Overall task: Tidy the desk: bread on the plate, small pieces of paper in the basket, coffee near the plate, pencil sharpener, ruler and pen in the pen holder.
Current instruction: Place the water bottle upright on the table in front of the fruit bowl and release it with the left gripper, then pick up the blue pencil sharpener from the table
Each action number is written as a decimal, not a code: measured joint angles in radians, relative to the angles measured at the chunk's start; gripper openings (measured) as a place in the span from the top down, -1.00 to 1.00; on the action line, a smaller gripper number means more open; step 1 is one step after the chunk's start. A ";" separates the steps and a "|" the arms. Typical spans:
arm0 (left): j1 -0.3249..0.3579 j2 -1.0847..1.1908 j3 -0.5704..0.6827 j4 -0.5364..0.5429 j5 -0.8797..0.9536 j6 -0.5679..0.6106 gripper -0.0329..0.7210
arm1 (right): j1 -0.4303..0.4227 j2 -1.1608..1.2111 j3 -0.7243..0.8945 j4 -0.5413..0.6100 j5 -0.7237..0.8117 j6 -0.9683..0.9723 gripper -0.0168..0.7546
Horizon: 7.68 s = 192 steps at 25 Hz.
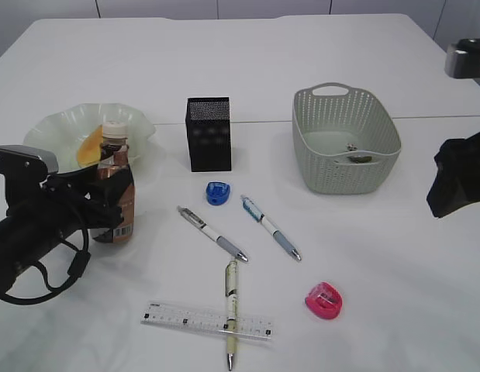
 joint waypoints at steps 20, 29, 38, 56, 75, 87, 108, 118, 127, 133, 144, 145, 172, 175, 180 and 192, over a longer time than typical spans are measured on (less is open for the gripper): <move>0.000 -0.016 0.053 0.029 -0.005 0.021 0.00 | 0.000 0.000 0.000 -0.001 -0.037 0.000 -0.56; 0.000 -0.019 0.062 0.011 -0.005 0.027 -0.04 | 0.000 0.000 0.000 -0.009 -0.040 0.000 -0.56; 0.000 -0.019 0.067 0.011 -0.005 0.029 -0.14 | 0.000 0.000 0.000 -0.010 -0.041 0.000 -0.56; 0.000 -0.080 0.137 0.015 0.055 0.060 -0.48 | 0.000 0.000 0.000 -0.047 -0.042 0.000 -0.56; 0.000 -0.332 0.187 0.059 0.185 0.069 -0.58 | 0.000 0.026 0.000 -0.049 -0.044 0.000 -0.56; 0.000 -0.576 0.189 0.078 0.192 0.069 -0.58 | 0.000 0.026 0.000 -0.041 -0.007 0.000 -0.56; 0.114 -1.022 0.163 -0.312 0.989 0.043 -0.57 | 0.047 0.022 -0.032 0.096 0.009 -0.026 -0.56; 0.118 -1.058 -0.123 -0.313 1.842 0.043 -0.57 | 0.111 0.143 -0.309 0.096 0.067 0.030 -0.56; 0.118 -1.058 -0.269 -0.313 2.217 0.043 -0.57 | 0.215 0.436 -0.656 0.094 0.140 0.118 -0.56; 0.118 -1.058 -0.271 -0.330 2.274 0.043 -0.54 | 0.300 0.703 -0.898 0.045 0.142 0.191 -0.56; 0.118 -1.058 -0.271 -0.330 2.289 0.043 -0.52 | 0.330 1.075 -1.302 0.024 0.185 0.332 -0.56; 0.118 -1.058 -0.271 -0.330 2.289 0.043 -0.52 | 0.330 1.095 -1.321 0.024 0.185 0.340 -0.56; 0.118 -1.058 -0.271 -0.330 2.283 0.043 -0.52 | 0.330 1.280 -1.385 -0.024 0.166 0.431 -0.56; 0.118 -1.058 -0.271 -0.330 2.283 0.043 -0.52 | 0.330 1.290 -1.385 -0.024 0.164 0.435 -0.56; 0.118 -1.058 -0.271 -0.330 2.283 0.043 -0.52 | 0.330 1.304 -1.385 -0.024 0.161 0.439 -0.55; 0.118 -1.058 -0.271 -0.330 2.283 0.043 -0.52 | 0.330 1.311 -1.385 -0.025 0.154 0.443 -0.28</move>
